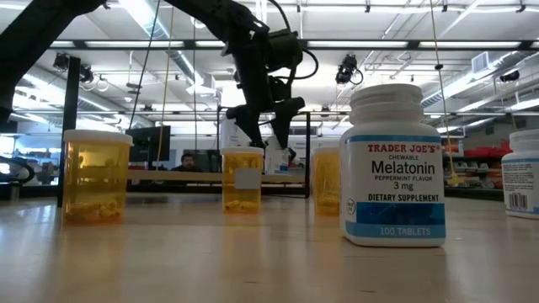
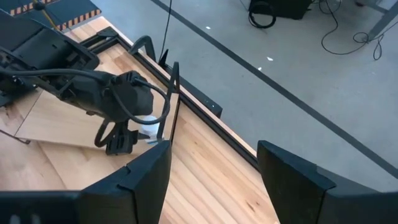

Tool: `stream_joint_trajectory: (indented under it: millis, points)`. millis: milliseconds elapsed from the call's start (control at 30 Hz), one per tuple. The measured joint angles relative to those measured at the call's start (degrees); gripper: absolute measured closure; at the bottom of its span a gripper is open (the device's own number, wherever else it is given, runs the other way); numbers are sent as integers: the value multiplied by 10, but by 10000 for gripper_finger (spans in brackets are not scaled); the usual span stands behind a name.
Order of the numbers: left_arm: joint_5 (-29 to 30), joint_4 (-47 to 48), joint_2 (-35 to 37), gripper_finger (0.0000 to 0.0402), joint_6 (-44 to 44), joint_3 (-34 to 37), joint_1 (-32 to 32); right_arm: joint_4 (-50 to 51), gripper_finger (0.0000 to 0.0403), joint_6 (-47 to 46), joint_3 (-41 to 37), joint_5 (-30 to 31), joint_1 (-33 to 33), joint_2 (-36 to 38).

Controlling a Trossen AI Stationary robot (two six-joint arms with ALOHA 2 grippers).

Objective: Pick and place medicine bottles onto shelf by color
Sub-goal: Put the white pill bottle on the shelf

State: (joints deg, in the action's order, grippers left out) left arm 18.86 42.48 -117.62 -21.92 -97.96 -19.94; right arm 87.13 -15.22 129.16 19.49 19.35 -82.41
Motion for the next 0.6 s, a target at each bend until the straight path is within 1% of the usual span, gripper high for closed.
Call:
stream_joint_trajectory:
  millis: [467, 600]
  points:
    - [0, 22, -4, 57, 1, 0, 2, 0, 158, 5, 0, 0, 0, 0]
    - [0, 37, -4, 69, 1, 0, 2, 0, 158, 5, 0, 0, 0, 0]
